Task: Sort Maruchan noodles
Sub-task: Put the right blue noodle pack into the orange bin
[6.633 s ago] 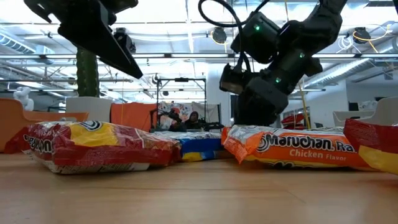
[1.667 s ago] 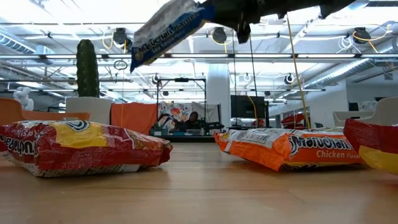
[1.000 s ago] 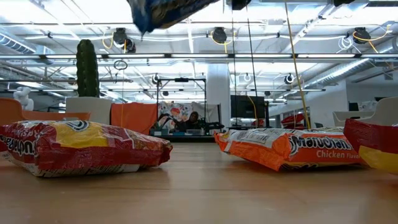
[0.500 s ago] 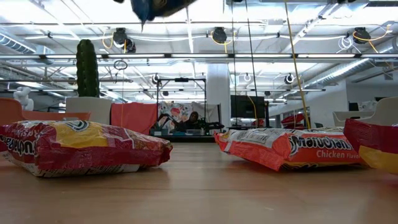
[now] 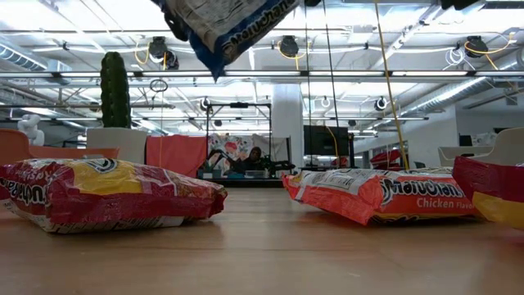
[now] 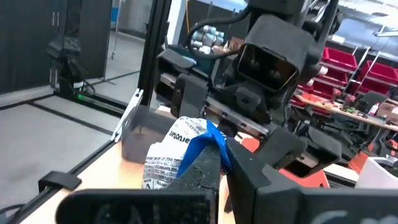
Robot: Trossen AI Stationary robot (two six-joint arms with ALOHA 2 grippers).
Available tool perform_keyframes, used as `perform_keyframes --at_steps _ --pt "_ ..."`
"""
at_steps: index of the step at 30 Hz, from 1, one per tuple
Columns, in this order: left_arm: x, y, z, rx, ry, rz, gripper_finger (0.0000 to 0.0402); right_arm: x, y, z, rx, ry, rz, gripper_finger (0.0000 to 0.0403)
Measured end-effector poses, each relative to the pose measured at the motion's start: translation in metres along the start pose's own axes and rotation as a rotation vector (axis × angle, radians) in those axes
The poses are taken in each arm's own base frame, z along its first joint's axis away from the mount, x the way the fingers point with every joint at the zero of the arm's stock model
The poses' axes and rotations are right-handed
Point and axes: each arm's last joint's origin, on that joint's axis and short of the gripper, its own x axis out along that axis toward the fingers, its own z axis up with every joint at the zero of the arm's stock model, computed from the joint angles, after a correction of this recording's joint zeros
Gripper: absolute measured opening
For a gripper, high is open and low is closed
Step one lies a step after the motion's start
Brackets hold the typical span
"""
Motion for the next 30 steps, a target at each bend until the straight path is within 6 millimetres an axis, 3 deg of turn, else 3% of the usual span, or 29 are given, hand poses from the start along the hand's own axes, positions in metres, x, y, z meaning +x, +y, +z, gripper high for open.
perform_keyframes --at_steps 10,22,30 --pt "0.0 0.002 -0.004 0.125 0.037 0.044 0.0135 0.001 -0.008 -0.007 -0.032 0.06 -0.016 0.0006" --pt "-0.002 0.021 -0.014 0.158 0.168 0.214 0.0137 0.003 -0.029 -0.017 -0.027 0.119 -0.074 0.0023" --pt "-0.003 0.015 -0.021 0.186 0.21 0.206 0.0136 0.004 -0.052 -0.018 -0.019 0.097 -0.139 0.004"
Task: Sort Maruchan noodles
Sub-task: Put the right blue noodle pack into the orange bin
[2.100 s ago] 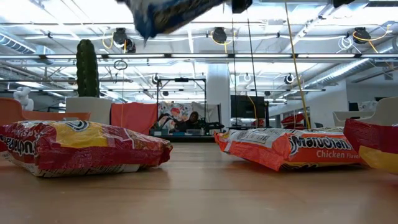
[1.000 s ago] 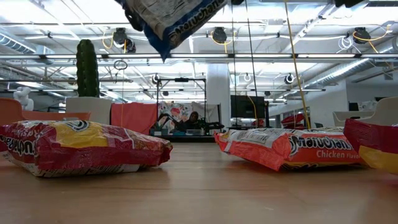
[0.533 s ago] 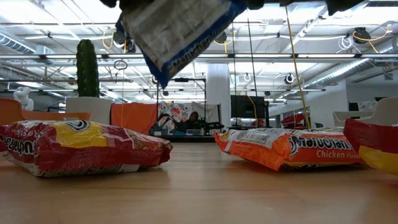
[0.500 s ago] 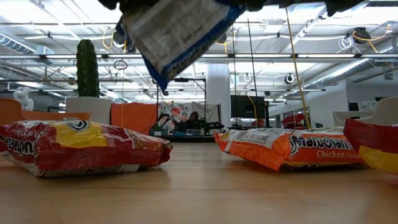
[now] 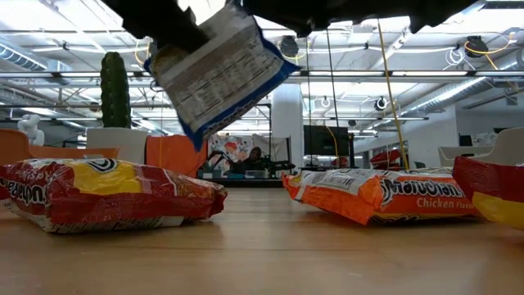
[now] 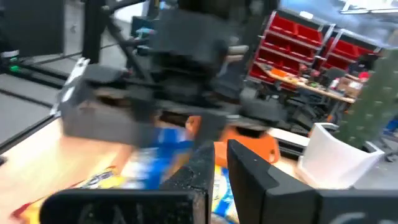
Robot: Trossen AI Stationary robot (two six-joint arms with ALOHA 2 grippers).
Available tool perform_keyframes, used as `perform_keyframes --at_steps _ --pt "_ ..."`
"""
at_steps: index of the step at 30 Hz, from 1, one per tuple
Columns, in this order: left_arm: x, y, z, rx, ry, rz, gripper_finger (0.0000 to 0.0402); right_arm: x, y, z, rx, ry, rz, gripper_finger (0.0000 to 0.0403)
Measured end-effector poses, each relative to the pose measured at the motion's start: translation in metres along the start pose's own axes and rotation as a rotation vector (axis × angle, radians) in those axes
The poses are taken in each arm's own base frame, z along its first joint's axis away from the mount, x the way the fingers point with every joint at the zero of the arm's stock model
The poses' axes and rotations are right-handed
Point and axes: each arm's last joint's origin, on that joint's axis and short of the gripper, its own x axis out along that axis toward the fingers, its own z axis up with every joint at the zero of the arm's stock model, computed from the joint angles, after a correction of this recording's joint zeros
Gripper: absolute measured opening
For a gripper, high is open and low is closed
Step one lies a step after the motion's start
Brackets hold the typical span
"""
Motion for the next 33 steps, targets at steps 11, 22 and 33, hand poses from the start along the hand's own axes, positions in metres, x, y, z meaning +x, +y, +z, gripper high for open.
perform_keyframes --at_steps 11,22,33 --pt "-0.007 -0.014 -0.016 0.07 0.112 0.127 0.0136 -0.005 -0.012 0.007 0.003 -0.005 -0.033 0.004" --pt "-0.015 -0.02 -0.029 0.153 0.2 0.247 0.0136 -0.005 -0.028 0.001 0.056 0.048 -0.074 0.0041" --pt "-0.031 0.002 -0.039 0.143 0.308 0.48 0.0136 -0.005 -0.037 -0.009 0.074 0.129 -0.095 0.0041"
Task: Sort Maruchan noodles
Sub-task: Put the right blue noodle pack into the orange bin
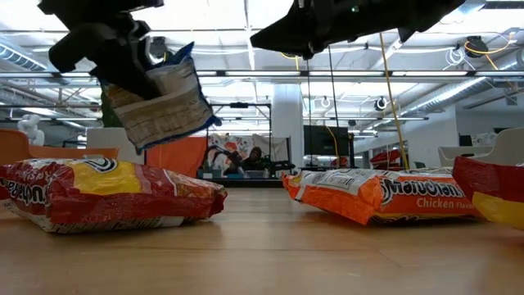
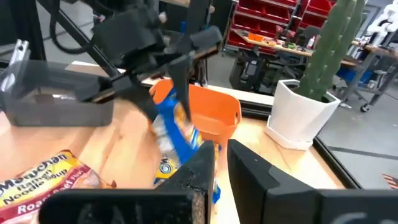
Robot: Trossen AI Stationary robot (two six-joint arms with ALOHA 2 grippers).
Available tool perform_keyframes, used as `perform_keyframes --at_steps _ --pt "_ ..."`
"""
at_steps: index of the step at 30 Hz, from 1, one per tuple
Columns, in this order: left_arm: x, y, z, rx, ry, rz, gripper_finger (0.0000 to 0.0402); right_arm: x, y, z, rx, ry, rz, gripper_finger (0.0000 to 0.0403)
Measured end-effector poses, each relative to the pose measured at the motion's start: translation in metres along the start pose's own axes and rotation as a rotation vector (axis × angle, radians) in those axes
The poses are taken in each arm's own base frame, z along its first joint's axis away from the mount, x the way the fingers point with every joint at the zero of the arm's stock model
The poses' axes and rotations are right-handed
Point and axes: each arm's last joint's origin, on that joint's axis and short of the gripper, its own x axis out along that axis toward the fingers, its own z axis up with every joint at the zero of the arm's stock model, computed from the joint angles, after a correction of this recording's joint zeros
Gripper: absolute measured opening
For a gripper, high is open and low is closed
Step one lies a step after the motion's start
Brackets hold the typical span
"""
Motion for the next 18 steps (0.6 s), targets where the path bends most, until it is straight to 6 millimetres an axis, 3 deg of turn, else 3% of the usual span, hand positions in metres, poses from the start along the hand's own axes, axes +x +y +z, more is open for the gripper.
perform_keyframes --at_steps 5,18 --pt "-0.005 0.01 -0.011 -0.033 0.065 0.075 0.0136 0.001 -0.003 -0.004 0.0 0.031 -0.006 0.0041" --pt "-0.013 0.039 -0.047 -0.316 0.369 0.281 0.0136 0.002 -0.011 -0.002 -0.002 0.006 -0.034 0.0041"
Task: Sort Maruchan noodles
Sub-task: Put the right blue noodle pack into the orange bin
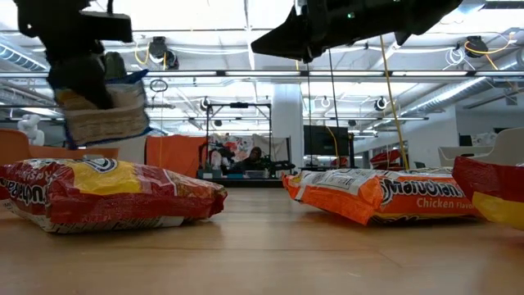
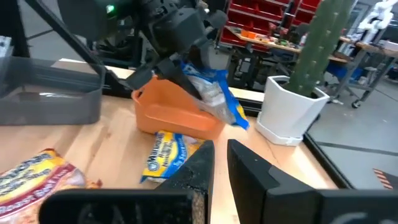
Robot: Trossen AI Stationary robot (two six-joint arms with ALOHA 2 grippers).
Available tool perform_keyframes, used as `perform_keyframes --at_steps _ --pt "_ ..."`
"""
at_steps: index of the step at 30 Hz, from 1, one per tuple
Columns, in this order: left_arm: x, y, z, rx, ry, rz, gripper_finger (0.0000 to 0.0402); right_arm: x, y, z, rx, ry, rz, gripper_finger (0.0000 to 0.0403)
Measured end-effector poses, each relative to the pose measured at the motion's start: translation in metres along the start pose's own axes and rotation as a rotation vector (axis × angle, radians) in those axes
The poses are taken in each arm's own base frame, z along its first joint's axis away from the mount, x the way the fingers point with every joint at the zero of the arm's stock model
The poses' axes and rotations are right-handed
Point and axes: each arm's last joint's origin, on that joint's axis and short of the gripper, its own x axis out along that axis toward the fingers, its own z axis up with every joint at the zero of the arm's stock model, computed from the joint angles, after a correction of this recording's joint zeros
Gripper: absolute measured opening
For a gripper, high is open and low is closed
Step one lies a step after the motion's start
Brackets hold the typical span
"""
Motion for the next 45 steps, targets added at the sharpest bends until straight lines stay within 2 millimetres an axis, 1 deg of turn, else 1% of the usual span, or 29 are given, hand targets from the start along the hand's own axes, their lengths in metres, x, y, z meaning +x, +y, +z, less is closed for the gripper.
perform_keyframes --at_steps 6,11,19,25,29,32,37,40,45 --pt "-0.004 0.011 -0.013 -0.091 0.133 0.075 0.0136 0.001 -0.006 -0.001 0.002 0.003 -0.017 0.0041" --pt "-0.005 0.013 -0.018 -0.155 0.26 0.061 0.0136 0.002 -0.014 -0.002 0.003 0.008 -0.041 0.0041" --pt "-0.006 0.011 -0.021 -0.234 0.265 0.071 0.0136 0.003 -0.023 0.001 -0.009 -0.045 -0.075 0.0041" --pt "0.001 0.009 -0.034 -0.256 0.369 0.089 0.0136 0.002 -0.025 0.008 -0.063 -0.113 -0.095 0.0041" --pt "0.003 0.008 -0.038 -0.277 0.376 0.096 0.0138 0.002 -0.03 0.013 -0.078 -0.164 -0.121 0.0041" --pt "0.003 0.002 -0.041 -0.274 0.358 0.055 0.0153 0.001 -0.034 0.014 -0.077 -0.184 -0.136 0.0041" --pt "0.007 -0.006 -0.05 -0.262 0.334 0.015 0.0206 0.002 -0.04 0.013 -0.062 -0.201 -0.071 0.0041" --pt "0.006 -0.011 -0.05 -0.272 0.324 -0.019 0.023 0.002 -0.043 0.012 -0.04 -0.202 -0.07 0.0041" --pt "0.006 -0.02 -0.046 -0.299 0.3 -0.112 0.0244 0.003 -0.045 0.011 -0.036 -0.193 -0.075 0.0041"
